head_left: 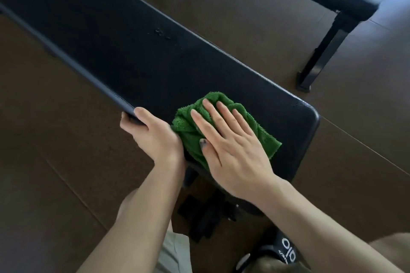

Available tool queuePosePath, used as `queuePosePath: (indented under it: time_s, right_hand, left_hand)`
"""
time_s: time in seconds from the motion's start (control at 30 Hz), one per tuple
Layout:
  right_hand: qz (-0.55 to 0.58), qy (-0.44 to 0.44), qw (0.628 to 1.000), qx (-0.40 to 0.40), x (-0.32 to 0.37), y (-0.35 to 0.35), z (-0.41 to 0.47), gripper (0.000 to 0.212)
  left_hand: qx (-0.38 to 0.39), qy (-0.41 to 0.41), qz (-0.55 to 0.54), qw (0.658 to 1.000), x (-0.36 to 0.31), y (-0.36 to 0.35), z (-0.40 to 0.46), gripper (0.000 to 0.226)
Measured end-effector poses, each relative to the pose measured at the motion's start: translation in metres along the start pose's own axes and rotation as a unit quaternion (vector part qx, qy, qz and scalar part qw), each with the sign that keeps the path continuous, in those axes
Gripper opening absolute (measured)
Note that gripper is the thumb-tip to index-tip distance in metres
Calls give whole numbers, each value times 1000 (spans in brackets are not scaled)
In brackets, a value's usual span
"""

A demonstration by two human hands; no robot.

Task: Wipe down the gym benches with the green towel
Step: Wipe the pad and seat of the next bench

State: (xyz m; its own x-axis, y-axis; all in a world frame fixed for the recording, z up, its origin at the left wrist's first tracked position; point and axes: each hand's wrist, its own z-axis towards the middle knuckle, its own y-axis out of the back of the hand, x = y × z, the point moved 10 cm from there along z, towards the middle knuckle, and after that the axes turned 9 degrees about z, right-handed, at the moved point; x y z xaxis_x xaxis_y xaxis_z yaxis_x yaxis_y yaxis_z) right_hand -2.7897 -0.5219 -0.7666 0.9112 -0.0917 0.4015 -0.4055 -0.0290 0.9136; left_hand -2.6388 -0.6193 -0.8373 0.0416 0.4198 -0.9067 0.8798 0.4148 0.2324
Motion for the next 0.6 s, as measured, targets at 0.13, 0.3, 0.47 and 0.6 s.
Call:
queuePosePath:
  time_s: [0.13,0.3,0.47,0.6]
  right_hand:
    - [-18,-9,1000,-18,-35,23,77,63]
    - [-8,-92,995,-30,-52,34,168,59]
    - [-9,-6,1000,-25,3,6,68,59]
    - [-23,21,999,16,19,-11,2,60]
  left_hand:
    - [7,-8,8,1000,2,-3,1,48]
    - [25,-13,20,999,1,-5,0,48]
    - [29,-7,-9,999,-3,-6,0,48]
    - [111,68,-42,991,10,-6,4,45]
